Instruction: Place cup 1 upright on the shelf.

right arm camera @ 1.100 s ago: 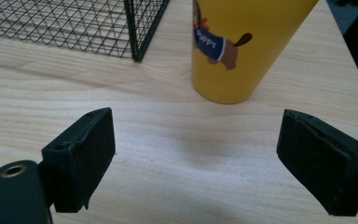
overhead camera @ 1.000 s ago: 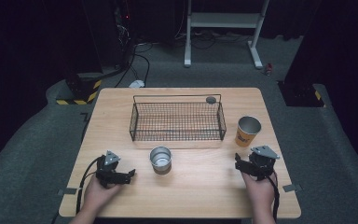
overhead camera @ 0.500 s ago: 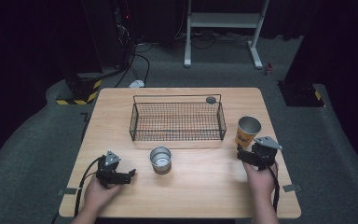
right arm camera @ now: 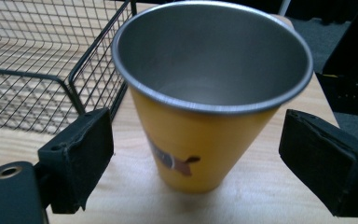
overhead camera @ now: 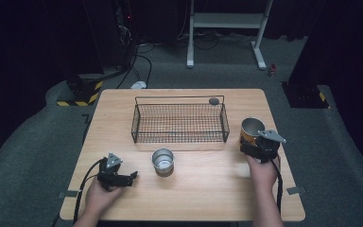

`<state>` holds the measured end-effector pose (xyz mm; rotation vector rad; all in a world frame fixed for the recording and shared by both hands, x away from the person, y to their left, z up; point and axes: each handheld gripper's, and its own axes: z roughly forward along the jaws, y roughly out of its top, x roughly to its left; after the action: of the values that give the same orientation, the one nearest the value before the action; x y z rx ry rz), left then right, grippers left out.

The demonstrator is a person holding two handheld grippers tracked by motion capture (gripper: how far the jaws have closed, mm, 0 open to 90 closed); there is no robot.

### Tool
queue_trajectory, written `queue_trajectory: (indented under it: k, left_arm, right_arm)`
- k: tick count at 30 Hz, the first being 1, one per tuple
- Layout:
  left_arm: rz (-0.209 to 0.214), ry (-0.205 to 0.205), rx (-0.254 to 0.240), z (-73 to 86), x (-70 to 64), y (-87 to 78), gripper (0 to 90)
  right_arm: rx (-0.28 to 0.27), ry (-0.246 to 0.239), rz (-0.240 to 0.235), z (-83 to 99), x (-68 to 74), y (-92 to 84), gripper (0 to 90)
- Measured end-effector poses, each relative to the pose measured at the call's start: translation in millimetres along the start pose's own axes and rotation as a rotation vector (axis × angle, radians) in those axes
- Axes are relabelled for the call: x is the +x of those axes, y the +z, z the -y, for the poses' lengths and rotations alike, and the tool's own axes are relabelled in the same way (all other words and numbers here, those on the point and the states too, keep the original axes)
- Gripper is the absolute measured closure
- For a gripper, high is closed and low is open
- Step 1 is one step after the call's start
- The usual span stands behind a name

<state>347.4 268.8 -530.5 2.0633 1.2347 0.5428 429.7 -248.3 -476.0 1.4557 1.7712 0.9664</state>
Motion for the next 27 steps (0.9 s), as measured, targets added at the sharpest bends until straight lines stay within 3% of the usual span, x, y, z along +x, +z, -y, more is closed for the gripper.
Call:
queue_trajectory:
  k: [3,14,27]
  left_arm:
    - [0.002,-0.008,0.002,0.1,0.1,0.1,4.0]
    - [-0.001,-0.007,0.001,0.4,-0.1,-0.5,4.9]
    - [0.0,-0.009,-0.005,1.0,-0.6,-1.0,6.0]
  right_arm:
    - [-0.025,0.005,-0.012,-2.8,-1.7,4.4,10.2]
    - [-0.037,0.0,-0.004,-7.4,-2.4,17.3,10.2]
    - [-0.04,0.0,-0.01,-9.4,-4.2,20.5,14.1]
